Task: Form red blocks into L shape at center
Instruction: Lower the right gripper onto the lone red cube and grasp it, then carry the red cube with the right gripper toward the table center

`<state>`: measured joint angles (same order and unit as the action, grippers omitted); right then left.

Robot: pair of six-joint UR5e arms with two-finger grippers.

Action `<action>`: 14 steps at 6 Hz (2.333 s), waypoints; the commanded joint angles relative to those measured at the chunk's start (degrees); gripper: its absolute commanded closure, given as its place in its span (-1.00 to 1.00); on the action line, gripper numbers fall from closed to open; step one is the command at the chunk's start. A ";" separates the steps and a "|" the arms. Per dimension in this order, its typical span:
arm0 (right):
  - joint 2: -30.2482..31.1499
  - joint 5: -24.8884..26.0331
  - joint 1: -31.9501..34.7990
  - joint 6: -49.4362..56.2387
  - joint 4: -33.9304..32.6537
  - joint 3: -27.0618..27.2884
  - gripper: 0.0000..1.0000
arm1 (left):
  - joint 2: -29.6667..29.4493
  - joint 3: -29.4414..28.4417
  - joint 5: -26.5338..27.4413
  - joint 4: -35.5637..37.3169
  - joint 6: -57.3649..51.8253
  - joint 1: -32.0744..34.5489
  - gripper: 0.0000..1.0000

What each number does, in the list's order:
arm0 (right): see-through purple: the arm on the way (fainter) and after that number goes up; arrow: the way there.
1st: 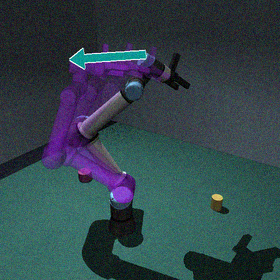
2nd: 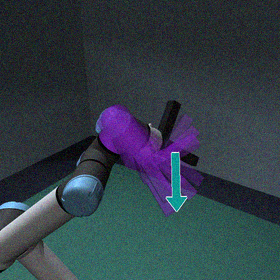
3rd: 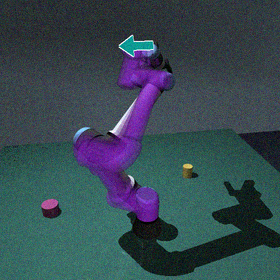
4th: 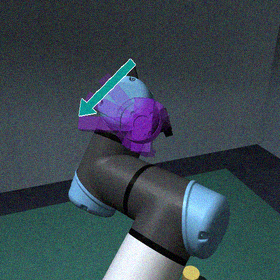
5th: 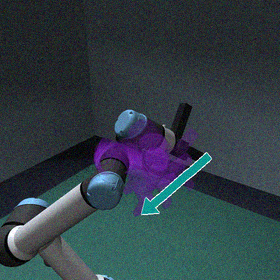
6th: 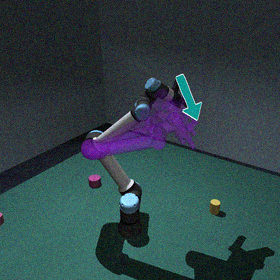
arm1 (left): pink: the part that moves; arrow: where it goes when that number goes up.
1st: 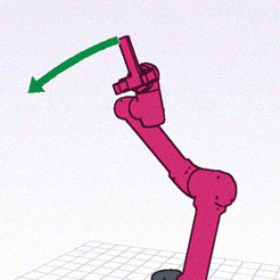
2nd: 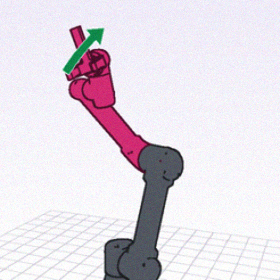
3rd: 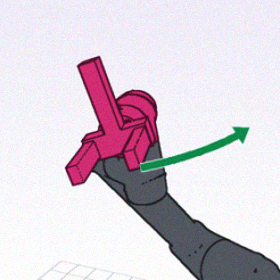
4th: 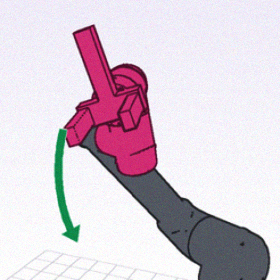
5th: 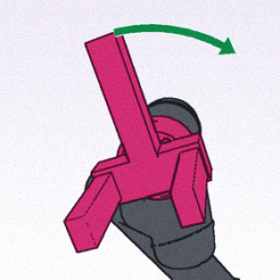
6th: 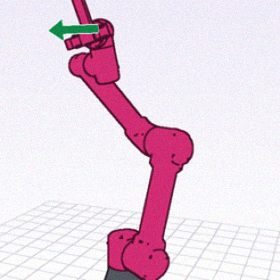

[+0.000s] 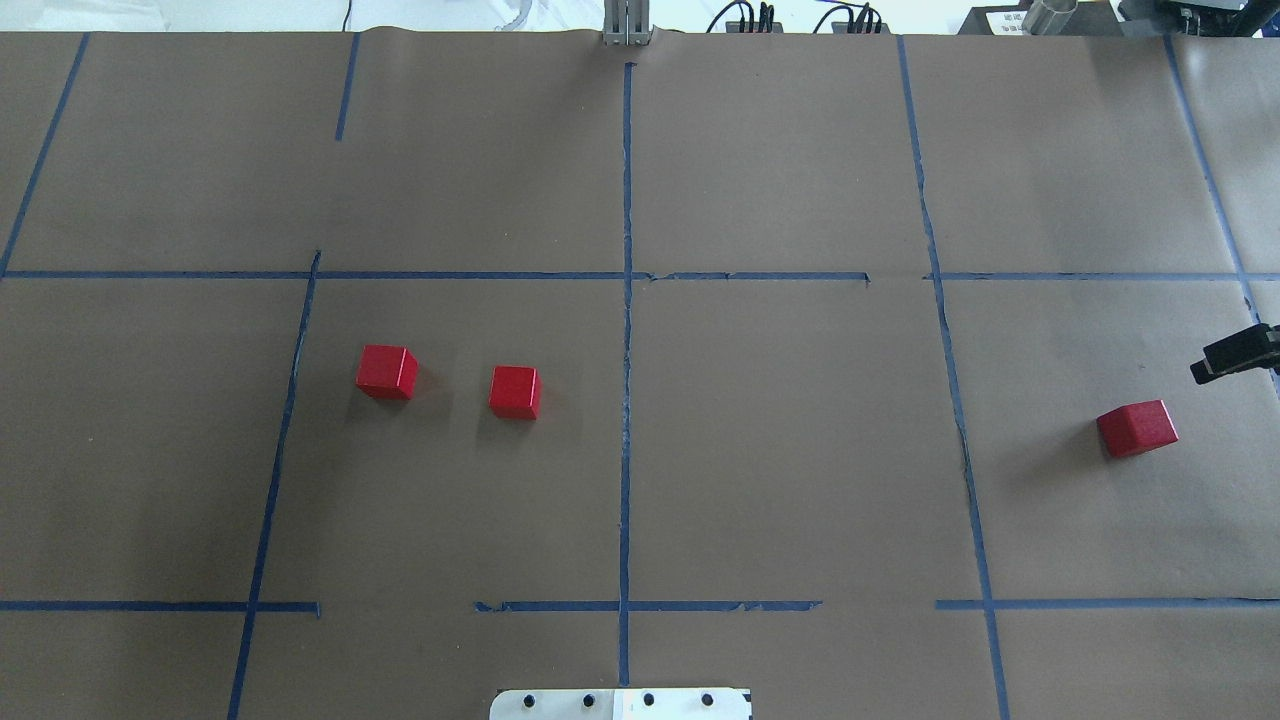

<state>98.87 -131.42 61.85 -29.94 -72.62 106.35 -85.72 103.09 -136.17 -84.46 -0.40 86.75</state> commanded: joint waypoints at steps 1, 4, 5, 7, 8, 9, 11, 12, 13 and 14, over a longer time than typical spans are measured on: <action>-0.34 3.17 -3.22 -1.52 0.72 -0.62 -1.00 | -0.06 0.01 -0.06 0.00 -0.04 0.00 -1.00; -0.52 4.33 -6.65 -1.09 0.72 -2.10 -1.00 | 0.02 0.01 -0.06 0.00 -0.04 0.00 -1.00; -0.52 4.42 -6.92 -0.91 0.72 -2.29 -1.00 | 0.02 0.01 -0.06 0.00 -0.04 0.00 -1.00; -0.61 4.51 -8.06 -0.91 0.72 -3.34 -0.99 | 0.11 0.10 -0.06 0.00 -0.04 0.00 -1.00; -2.35 4.51 -8.50 -0.91 0.81 -5.17 -0.99 | 0.11 0.10 -0.15 0.00 -0.04 0.00 -1.00; -2.80 4.51 -8.85 -0.91 0.81 -6.15 -0.98 | 0.11 0.10 -0.24 0.00 -0.04 0.00 -1.00; -2.81 4.59 -9.29 -0.83 0.81 -6.25 0.47 | 0.11 0.10 -0.24 0.00 -0.04 0.00 -1.00; -2.81 4.77 -9.21 -1.26 0.81 -5.99 0.75 | 0.11 0.18 -0.24 0.00 -0.04 0.00 -1.00; -3.07 4.95 -9.29 -1.61 0.64 -1.72 0.92 | 0.03 0.19 -0.24 0.00 -0.04 0.00 -1.00; -5.07 4.69 -9.38 -6.58 0.20 2.24 0.95 | 0.11 0.36 -1.63 0.00 0.05 0.00 -1.00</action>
<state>95.26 -126.61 52.54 -32.95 -72.07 104.77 -85.64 103.34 -136.84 -84.46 -0.42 86.75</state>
